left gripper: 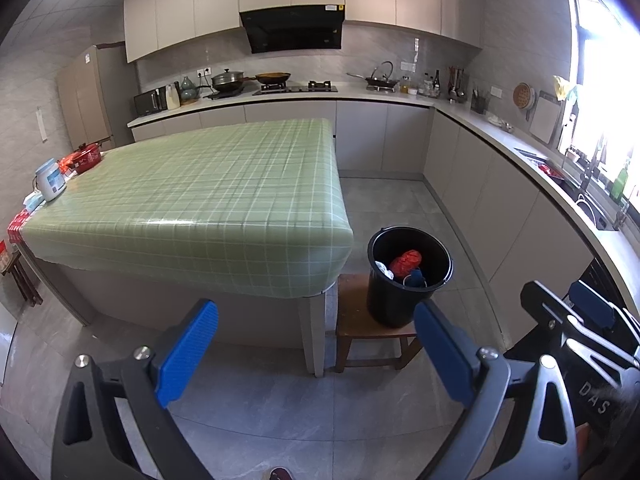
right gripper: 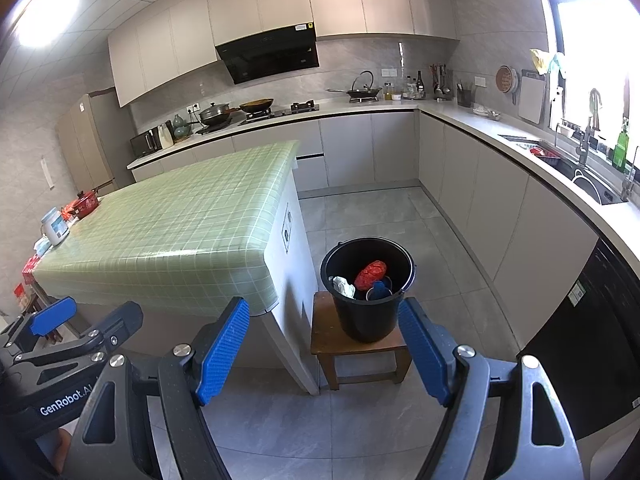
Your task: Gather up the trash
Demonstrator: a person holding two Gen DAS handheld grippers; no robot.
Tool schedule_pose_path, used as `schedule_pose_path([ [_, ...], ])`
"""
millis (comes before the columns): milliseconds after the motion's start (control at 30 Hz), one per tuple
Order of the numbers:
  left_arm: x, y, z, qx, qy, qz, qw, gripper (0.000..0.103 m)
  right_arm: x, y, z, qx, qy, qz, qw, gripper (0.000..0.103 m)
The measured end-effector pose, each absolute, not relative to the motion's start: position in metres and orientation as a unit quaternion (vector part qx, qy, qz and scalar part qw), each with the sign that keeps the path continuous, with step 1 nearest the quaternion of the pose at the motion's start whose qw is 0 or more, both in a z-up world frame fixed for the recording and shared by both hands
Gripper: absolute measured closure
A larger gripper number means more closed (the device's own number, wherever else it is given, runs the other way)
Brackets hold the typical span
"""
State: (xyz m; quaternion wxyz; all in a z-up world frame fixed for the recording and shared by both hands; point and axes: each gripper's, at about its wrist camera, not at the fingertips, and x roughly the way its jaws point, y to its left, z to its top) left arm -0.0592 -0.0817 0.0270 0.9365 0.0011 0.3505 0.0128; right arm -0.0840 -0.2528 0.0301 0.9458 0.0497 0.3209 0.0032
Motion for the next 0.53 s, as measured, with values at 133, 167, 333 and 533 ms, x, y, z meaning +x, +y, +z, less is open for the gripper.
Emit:
schedule_pose_path([
  [133,-0.059,-0.082,0.026,-0.002,0.354,0.007,0.935,0.004,-0.086,-0.252,0.03,0.049,0.321,0.002,0.946,0.024],
  [167,-0.059,-0.082,0.026,-0.002,0.354,0.005,0.935,0.004,-0.086,-0.252,0.03,0.049,0.321,0.002,0.946,0.024],
  [333,-0.061,-0.086,0.025,-0.002,0.348,-0.019,0.937,0.004,-0.087,-0.253,0.029,0.05,0.322,0.0,0.946,0.024],
  [533,-0.068,-0.09,0.032,0.002,0.323,-0.034,0.946,0.003,-0.089,-0.254,0.029,0.051,0.321,-0.004,0.946,0.024],
])
